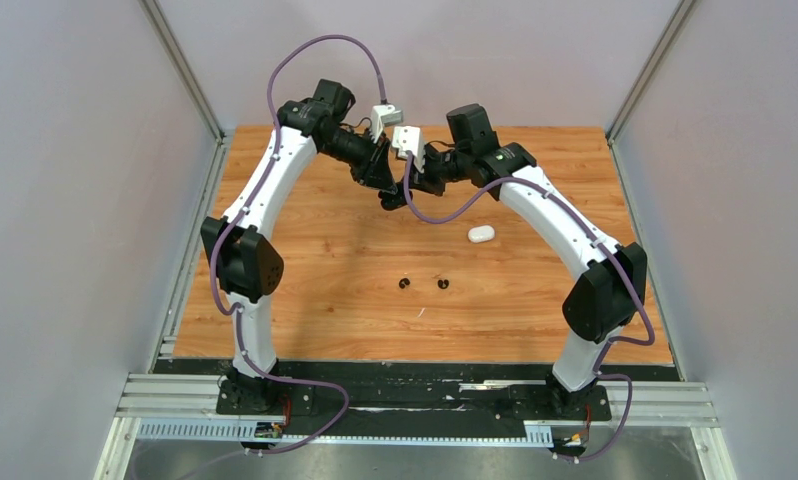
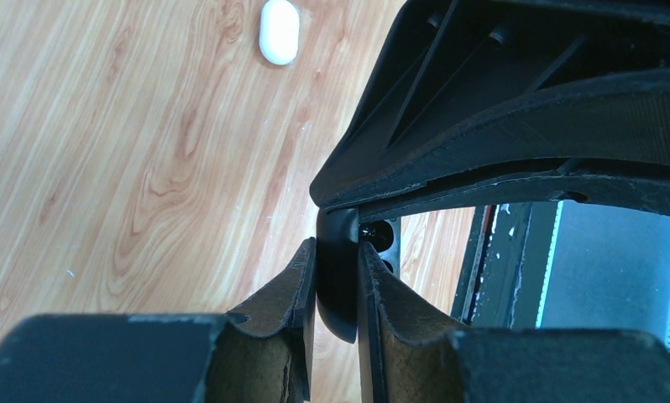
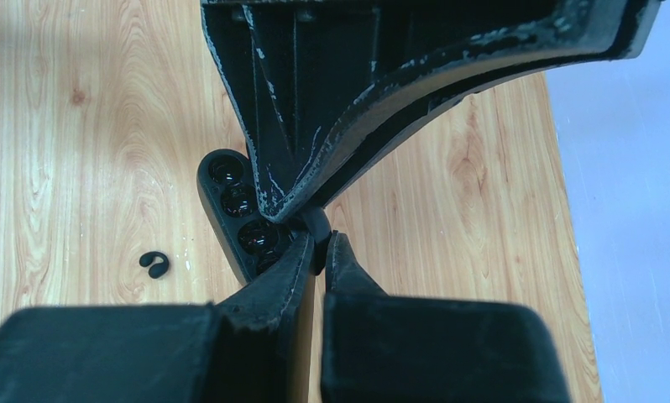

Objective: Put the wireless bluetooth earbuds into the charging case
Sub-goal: Pass from the right arm to the left

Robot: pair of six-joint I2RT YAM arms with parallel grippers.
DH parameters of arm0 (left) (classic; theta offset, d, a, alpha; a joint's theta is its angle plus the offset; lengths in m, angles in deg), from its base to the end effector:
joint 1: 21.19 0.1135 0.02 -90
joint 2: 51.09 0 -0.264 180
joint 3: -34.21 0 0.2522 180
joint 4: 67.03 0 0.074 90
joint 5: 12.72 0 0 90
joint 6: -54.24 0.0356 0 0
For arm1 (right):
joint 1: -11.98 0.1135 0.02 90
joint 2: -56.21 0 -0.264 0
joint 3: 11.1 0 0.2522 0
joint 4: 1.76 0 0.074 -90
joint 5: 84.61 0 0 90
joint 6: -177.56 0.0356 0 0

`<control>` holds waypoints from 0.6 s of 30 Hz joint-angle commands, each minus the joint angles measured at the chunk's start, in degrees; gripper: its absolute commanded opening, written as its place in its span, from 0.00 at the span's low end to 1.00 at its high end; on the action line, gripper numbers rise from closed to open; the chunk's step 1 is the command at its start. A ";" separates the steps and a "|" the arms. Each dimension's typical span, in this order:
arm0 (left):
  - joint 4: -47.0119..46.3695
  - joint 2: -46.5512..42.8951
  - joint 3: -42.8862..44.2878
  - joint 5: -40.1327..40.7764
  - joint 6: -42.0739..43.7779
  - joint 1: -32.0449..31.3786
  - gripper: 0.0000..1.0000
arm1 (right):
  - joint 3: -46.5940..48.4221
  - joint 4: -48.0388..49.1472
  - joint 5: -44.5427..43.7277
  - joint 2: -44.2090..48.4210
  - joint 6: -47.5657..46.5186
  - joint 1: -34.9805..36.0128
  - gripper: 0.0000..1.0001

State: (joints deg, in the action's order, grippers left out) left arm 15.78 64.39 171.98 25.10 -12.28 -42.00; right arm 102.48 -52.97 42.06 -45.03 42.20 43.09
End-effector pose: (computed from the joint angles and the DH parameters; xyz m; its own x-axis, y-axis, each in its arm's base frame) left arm 0.3771 -0.1734 0.3641 -0.5148 0.4570 -0.7254 0.8573 0.2758 -0.4347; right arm 0.3295 0.2237 0.3620 0.2006 -0.5455 -0.8137 -0.9532 0.0830 -0.2906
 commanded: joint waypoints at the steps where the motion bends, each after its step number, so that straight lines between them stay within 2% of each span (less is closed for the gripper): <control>1: 0.23 0.18 3.24 -2.05 -0.03 -0.01 0.15 | 0.85 1.30 0.96 2.59 -1.62 0.46 0.00; 4: 0.45 0.16 3.35 -2.25 0.48 -0.01 0.09 | 0.95 1.33 1.04 2.57 -1.38 0.50 0.01; 7: 0.55 0.11 3.30 -1.95 0.72 -0.01 0.00 | 1.57 2.00 -0.06 2.57 0.99 0.41 0.14; 10: 0.30 -0.10 3.15 -1.08 1.02 0.05 0.00 | 2.68 2.90 -1.79 3.63 3.14 0.29 0.17; 15: 0.09 -0.70 2.89 0.26 1.50 0.58 0.00 | 3.89 2.97 -5.99 7.43 7.16 -1.32 0.34; 18: -0.44 -1.32 1.88 2.26 2.55 0.77 0.00 | 2.71 2.71 -4.88 10.91 12.51 -4.31 0.42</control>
State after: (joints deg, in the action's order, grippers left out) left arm 15.96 64.52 172.33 25.99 -11.97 -41.70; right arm 102.85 -52.62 37.90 -41.59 47.48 42.02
